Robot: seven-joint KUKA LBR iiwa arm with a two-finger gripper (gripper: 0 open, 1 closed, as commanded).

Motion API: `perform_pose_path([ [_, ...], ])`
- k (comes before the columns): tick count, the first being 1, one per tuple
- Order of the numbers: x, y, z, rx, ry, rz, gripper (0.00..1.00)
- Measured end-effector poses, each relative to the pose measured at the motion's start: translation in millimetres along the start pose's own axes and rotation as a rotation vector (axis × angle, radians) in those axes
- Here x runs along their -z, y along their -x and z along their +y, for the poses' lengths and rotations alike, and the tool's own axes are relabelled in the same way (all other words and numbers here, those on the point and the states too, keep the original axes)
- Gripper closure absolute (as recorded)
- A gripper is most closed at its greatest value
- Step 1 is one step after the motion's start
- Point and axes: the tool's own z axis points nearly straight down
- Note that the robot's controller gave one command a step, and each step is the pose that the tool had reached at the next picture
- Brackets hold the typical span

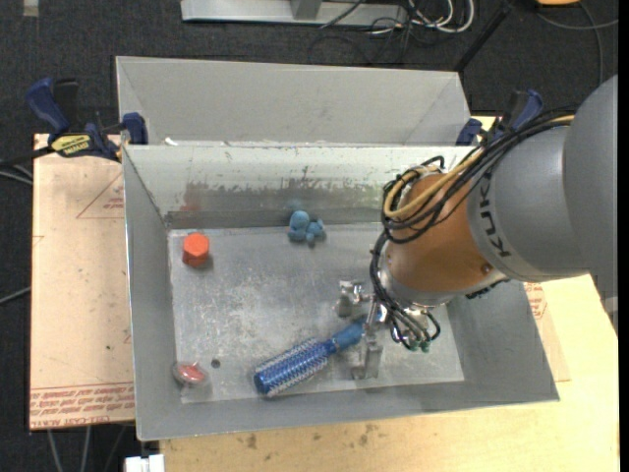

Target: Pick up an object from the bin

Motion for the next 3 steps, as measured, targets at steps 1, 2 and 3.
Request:
perform_pose_path([
  [1,2,1.1,-1,0.000,-0.001,-0.003,1.00],
  [2,2,18.1,-14,0.762,-0.003,-0.006,1.00],
  [3,136,28.0,1,0.841,-0.007,-0.013,1.00],
])
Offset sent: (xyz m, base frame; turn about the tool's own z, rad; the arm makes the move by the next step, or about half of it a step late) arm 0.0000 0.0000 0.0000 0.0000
